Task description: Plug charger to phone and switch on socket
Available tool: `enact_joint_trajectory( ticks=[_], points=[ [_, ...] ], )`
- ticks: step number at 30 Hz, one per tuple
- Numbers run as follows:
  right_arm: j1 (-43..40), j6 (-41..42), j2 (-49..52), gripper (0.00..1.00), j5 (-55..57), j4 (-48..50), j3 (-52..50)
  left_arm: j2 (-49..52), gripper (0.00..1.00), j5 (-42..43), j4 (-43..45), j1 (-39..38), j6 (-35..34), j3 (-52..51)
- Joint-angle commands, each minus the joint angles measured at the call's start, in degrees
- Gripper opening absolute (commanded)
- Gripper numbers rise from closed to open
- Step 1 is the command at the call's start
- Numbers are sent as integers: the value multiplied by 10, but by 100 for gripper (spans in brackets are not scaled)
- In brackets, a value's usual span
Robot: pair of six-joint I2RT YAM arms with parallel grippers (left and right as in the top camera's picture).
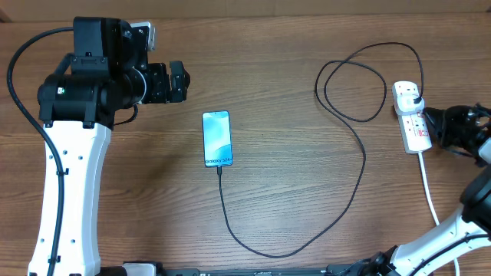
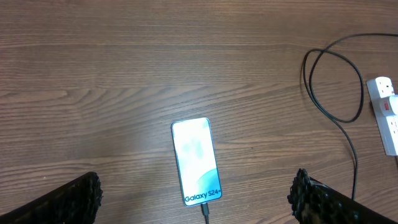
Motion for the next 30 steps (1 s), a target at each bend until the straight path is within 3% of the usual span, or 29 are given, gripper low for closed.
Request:
enact_joint_trajectory(
  ticks=[1, 30],
  points=[
    [7, -6, 6, 4, 1, 1, -3, 4, 100, 3, 1, 1, -2, -2],
    [40, -6, 9, 4, 36, -28, -4, 4, 100, 3, 1, 1, -2, -2]
  ],
)
